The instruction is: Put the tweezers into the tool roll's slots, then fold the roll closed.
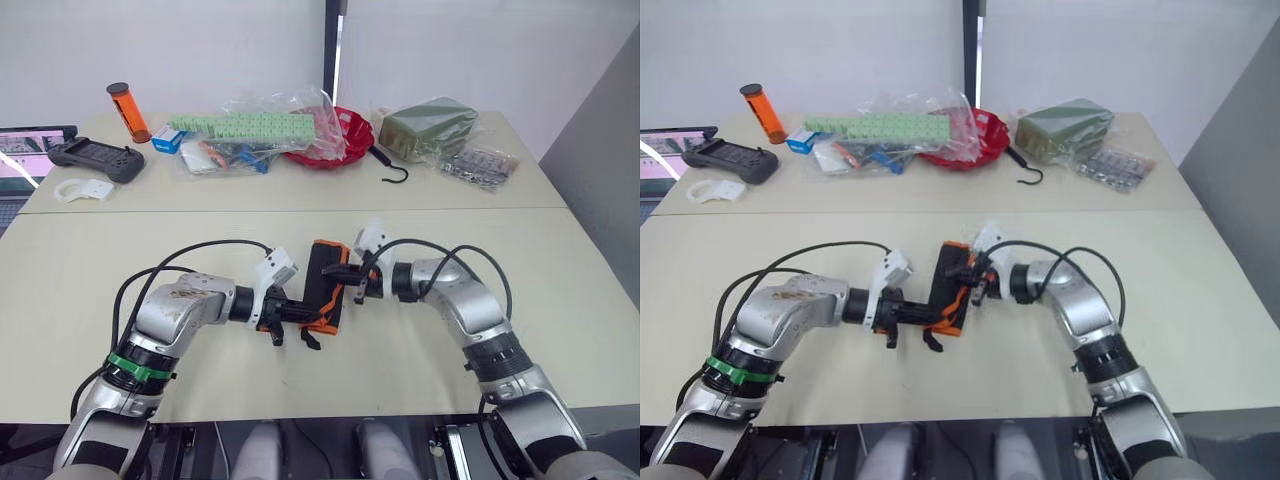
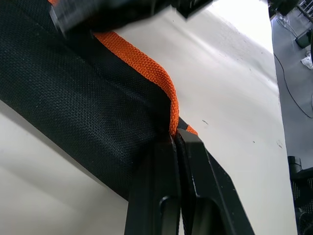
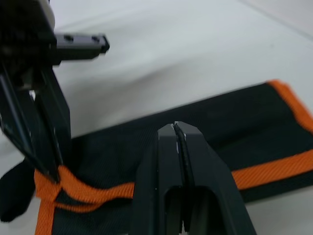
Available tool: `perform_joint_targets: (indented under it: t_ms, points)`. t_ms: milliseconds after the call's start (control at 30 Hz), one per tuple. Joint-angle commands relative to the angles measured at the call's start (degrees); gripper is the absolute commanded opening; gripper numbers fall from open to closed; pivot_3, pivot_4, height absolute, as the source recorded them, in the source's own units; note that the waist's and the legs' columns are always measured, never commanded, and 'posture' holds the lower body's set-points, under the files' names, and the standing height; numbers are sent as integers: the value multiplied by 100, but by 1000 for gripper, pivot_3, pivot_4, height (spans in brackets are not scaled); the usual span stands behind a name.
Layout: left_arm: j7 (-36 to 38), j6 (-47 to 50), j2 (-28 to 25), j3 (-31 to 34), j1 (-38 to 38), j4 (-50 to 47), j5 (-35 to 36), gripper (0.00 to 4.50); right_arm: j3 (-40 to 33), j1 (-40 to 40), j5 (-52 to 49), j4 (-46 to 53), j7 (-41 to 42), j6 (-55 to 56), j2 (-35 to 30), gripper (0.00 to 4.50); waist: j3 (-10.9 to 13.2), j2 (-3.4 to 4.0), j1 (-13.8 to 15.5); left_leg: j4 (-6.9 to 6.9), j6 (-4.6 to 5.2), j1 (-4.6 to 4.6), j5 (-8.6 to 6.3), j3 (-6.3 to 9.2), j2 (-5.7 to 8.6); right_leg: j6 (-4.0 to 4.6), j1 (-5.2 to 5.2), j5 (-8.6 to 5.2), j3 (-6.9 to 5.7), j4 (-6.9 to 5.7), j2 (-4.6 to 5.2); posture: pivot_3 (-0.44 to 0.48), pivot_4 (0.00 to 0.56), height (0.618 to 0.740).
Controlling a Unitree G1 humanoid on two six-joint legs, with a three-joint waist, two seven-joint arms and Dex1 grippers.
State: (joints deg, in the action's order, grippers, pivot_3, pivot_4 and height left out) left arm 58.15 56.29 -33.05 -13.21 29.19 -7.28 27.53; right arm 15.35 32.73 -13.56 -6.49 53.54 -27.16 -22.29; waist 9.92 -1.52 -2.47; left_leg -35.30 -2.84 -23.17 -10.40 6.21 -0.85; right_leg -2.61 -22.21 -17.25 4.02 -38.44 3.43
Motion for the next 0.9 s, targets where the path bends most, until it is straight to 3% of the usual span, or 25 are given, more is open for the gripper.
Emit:
perform_joint_targets:
  t_ms: [33, 200, 400, 533, 567, 667, 900]
  points:
    - [-8, 26, -47, -26, -73, -92, 60, 28, 109, -82, 101, 119, 95, -39, -97, 0, 0, 0, -4, 0, 0, 0, 0, -1, 0, 0, 0, 0, 0, 0, 0, 0, 150, 740]
    - [-6, -49, 8, 7, -35, -144, 109, 28, 378, -179, 358, 3, 202, -71, -229, 0, -1, 0, -11, 0, 0, 3, 0, -1, -1, 0, 0, 0, -1, 0, -1, 0, 150, 740]
    - [386, 185, -279, 471, 80, -458, 754, 1793, 567, -228, 589, -174, 320, -14, -395, 0, -1, 0, -8, 0, 0, 5, 0, 0, -1, 0, 2, 0, 0, -2, -1, 0, 150, 740]
    - [318, -583, -325, 811, 93, -268, 550, 3163, 541, -256, 595, -185, 329, 25, -396, 0, -1, 0, 1, -1, -1, 8, 0, 0, -1, 0, 5, 0, -1, -2, -1, 0, 150, 740]
    - [260, -760, -262, 883, 53, -199, 516, 3163, 538, -264, 598, -184, 319, 32, -391, 0, -1, 0, 3, -1, -1, 10, 0, -1, -1, 0, 7, 0, 0, -1, 0, 0, 150, 740]
    - [240, -1112, -136, 877, -104, -110, 453, 2532, 527, -290, 587, -161, 284, 35, -362, 0, -2, 0, 4, -1, -1, 12, 0, -1, -1, 0, 9, 0, -1, -1, 0, 0, 150, 740]
    - [320, -2699, 201, 97, -543, 173, -452, 106, 441, -323, 522, -68, 240, 93, -299, 0, -2, 1, 16, -1, -1, 11, 0, -1, -1, 0, 9, 0, 0, 0, 0, 0, 150, 740]
